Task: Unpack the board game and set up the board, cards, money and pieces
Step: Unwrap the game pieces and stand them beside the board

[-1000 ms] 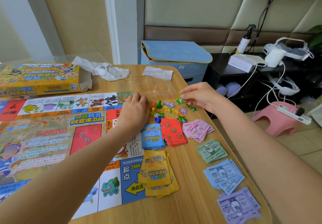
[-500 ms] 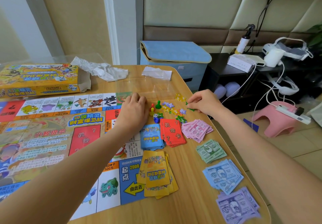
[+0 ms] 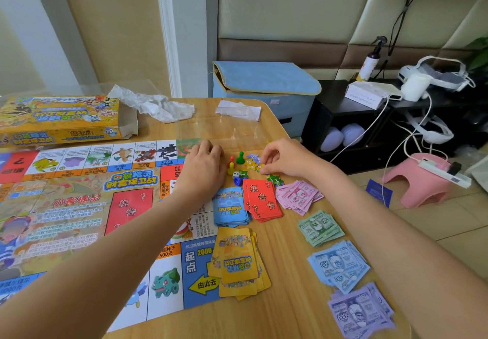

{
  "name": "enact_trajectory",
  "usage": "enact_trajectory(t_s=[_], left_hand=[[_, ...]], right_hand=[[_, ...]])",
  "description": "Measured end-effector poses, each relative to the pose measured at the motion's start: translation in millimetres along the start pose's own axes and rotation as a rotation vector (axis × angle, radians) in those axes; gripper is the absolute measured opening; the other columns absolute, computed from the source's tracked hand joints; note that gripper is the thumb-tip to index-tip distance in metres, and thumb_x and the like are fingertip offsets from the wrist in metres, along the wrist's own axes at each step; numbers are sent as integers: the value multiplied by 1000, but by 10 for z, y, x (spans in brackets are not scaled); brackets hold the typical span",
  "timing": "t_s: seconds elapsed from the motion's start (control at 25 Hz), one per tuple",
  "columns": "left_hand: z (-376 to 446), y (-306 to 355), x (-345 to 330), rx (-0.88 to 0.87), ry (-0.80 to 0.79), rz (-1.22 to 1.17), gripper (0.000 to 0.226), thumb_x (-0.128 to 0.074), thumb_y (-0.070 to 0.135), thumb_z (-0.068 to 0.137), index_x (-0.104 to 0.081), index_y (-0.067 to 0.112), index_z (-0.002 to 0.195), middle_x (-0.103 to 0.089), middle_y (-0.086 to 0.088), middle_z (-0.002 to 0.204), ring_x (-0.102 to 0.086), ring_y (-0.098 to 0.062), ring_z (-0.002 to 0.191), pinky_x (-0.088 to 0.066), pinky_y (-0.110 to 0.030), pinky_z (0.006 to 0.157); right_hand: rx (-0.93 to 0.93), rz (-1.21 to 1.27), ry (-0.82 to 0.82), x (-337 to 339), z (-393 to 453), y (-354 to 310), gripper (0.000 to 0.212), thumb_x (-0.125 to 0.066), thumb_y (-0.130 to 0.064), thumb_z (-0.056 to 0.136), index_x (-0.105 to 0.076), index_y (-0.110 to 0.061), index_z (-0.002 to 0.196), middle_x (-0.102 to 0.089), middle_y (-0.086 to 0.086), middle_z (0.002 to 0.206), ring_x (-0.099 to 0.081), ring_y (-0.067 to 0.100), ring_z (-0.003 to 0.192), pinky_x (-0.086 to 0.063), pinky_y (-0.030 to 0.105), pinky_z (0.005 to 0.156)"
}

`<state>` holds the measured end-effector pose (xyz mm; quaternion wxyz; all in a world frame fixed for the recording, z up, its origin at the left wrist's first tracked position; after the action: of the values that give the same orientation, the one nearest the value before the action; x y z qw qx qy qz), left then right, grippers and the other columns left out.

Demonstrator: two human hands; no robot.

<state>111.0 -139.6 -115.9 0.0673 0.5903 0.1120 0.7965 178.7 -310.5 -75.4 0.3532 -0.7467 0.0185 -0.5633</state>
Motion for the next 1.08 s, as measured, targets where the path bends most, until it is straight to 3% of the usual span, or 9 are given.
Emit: enact_trajectory(t_s=[0.2,0.36,0.44,0.56,0.64,0.72,0.84,0.96,1.08], left_hand=[[-3,-3,4,-3,4,-1,34,-37,27,98,-53,3,116,-50,-15,114,-46,-30,101,-36,-35,86],[1,-1,-5,-2,14,-15,33,-39,26,98,-54,2,115,-50,-16,113,-47,-31,101,-36,-36,85],[2,-4,-4,1,10,-4,33,-38,27,98,-54,3,116,-50,-15,114,-46,-30,102,-35,-35,85],[1,-3,-1,1,7,-6,34,-37,27,98,-53,3,117,-49,-14,115,-46,-29,103,-35,-34,86],[3,-4,-1,-2,6,-4,34,-37,27,99,-52,4,117,-49,-14,115,-46,-29,104,-36,-34,87],[4,-7,-1,0,1,-1,34,-36,28,99,-52,5,118,-49,-13,116,-45,-28,104,-35,-33,88],[-1,-1,3,0,-1,4,34,-35,29,99,-51,6,119,-48,-12,117,-45,-26,105,-35,-32,88],[-5,3,7,0,-2,5,35,-35,29,99,-51,6,119,-48,-12,117,-45,-26,105,-35,-32,88],[-3,-1,12,3,-2,-6,34,-36,28,99,-51,5,119,-48,-12,118,-45,-27,106,-35,-32,89]], right_hand=[[-38,228,-29,44,-5,-19,13,-72,-2,77,-64,-11,78,-59,1,70,-52,10,58,-46,19,56],[-117,493,263,284,21,74,17,-69,0,79,-61,-13,72,-60,2,69,-50,8,58,-38,10,44],[-149,463,339,327,52,156,20,-70,-2,79,-63,-18,69,-61,2,70,-52,9,61,-39,12,48],[-149,511,283,249,76,217,17,-69,-1,80,-66,-15,71,-65,4,71,-59,13,64,-52,20,63],[-128,435,243,174,73,192,11,-70,-3,80,-67,-12,75,-66,2,71,-61,12,64,-54,19,68],[-91,222,255,102,91,148,5,-70,-7,80,-70,-11,78,-64,-4,69,-57,5,61,-46,11,62],[6,-4,310,4,132,81,7,-66,-2,81,-71,-8,81,-58,-7,69,-50,0,61,-40,13,59],[55,-59,279,-43,164,49,9,-63,-1,83,-70,-5,85,-59,-4,75,-50,-1,62,-43,15,64],[50,9,248,-34,172,34,10,-63,-5,86,-71,-8,90,-60,-5,75,-54,-1,58,-44,8,60]])
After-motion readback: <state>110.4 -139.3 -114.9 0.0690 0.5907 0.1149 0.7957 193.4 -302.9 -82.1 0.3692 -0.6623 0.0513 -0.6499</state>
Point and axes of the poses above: each hand's wrist, its own z-axis towards the middle knuckle, its own x-axis out of the back of the hand, y = z × x, the point moved 1 cm from there along z, towards the middle knuckle
